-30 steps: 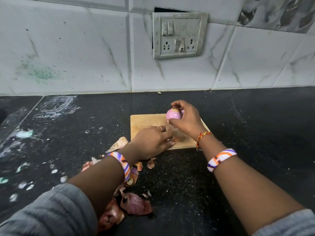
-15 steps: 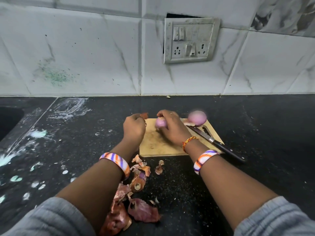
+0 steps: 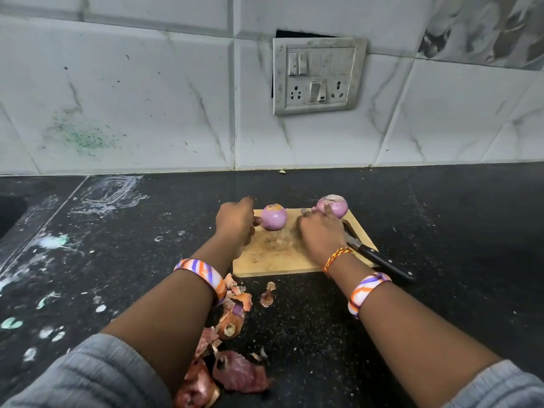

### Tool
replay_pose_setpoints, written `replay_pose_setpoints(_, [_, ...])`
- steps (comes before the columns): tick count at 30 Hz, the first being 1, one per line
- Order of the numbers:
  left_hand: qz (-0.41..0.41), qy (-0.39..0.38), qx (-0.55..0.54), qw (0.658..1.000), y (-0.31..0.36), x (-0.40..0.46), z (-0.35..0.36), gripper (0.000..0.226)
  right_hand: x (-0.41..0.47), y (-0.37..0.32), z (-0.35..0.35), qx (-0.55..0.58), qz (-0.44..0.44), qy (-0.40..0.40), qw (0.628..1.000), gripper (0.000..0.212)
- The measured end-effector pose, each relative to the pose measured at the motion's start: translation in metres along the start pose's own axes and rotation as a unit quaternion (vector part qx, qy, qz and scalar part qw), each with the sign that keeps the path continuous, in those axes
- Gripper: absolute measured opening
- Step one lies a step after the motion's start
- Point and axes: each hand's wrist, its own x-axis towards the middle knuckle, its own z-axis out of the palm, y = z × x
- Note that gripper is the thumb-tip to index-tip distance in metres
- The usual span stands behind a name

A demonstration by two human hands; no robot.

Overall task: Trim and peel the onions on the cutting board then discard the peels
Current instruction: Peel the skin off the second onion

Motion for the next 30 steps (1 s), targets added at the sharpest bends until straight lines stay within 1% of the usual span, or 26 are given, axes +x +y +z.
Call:
replay_pose_setpoints(3, [-0.031, -0.028, 0.016, 0.999, 0.000, -0.001, 0.000, 0.024, -0.007, -0.007, -0.009, 0.011, 0.004, 0.016, 1.000, 0.030])
replay_pose_setpoints(9, [-0.055, -0.080, 0.004, 0.995, 0.003, -0.005, -0.006, 0.034, -0.013, -0.009, -0.012, 0.035, -0.012, 0.024, 0.999, 0.028])
replay_pose_setpoints(15, [-0.081, -0.127, 0.041, 0.988, 0.002, -0.016, -0.005, 0.035, -0.021, -0.008, -0.012, 0.063, -0.007, 0.010, 0.998, 0.025])
replay_pose_setpoints(22, [-0.135, -0.174, 0.095, 0.971, -0.001, -0.018, -0.013, 0.041, -0.041, -0.009, -0.015, 0.051, -0.032, 0.039, 0.997, 0.023])
replay_pose_setpoints(23, [-0.139, -0.174, 0.097, 0.970, -0.002, -0.018, -0.016, 0.041, -0.043, -0.010, -0.015, 0.063, -0.032, 0.041, 0.997, 0.024])
replay_pose_setpoints(24, [-0.140, -0.171, 0.100, 0.970, -0.002, -0.017, -0.018, 0.041, -0.044, -0.010, -0.016, 0.101, -0.026, 0.045, 0.994, 0.024])
replay_pose_setpoints(25, [-0.137, -0.168, 0.104, 0.971, -0.002, -0.017, -0.019, 0.041, -0.044, -0.010, -0.015, 0.172, -0.015, 0.055, 0.983, 0.024])
replay_pose_setpoints(26, [-0.133, -0.164, 0.108, 0.971, -0.003, -0.019, -0.019, 0.041, -0.042, -0.010, -0.016, 0.264, 0.007, 0.066, 0.962, 0.023])
replay_pose_setpoints(27, [-0.129, -0.164, 0.105, 0.972, -0.002, -0.021, -0.019, 0.040, -0.039, -0.012, -0.019, 0.362, 0.036, 0.078, 0.928, 0.020])
replay_pose_setpoints(28, [-0.126, -0.169, 0.090, 0.973, -0.002, -0.025, -0.018, 0.039, -0.037, -0.014, -0.024, 0.455, 0.065, 0.088, 0.884, 0.016])
replay_pose_setpoints(29, [-0.126, -0.179, 0.063, 0.974, -0.001, -0.029, -0.016, 0.037, -0.035, -0.016, -0.029, 0.530, 0.086, 0.103, 0.837, 0.017])
replay_pose_setpoints(30, [-0.127, -0.194, 0.028, 0.972, 0.000, -0.033, -0.013, 0.036, -0.033, -0.018, -0.033, 0.580, 0.102, 0.122, 0.799, 0.022])
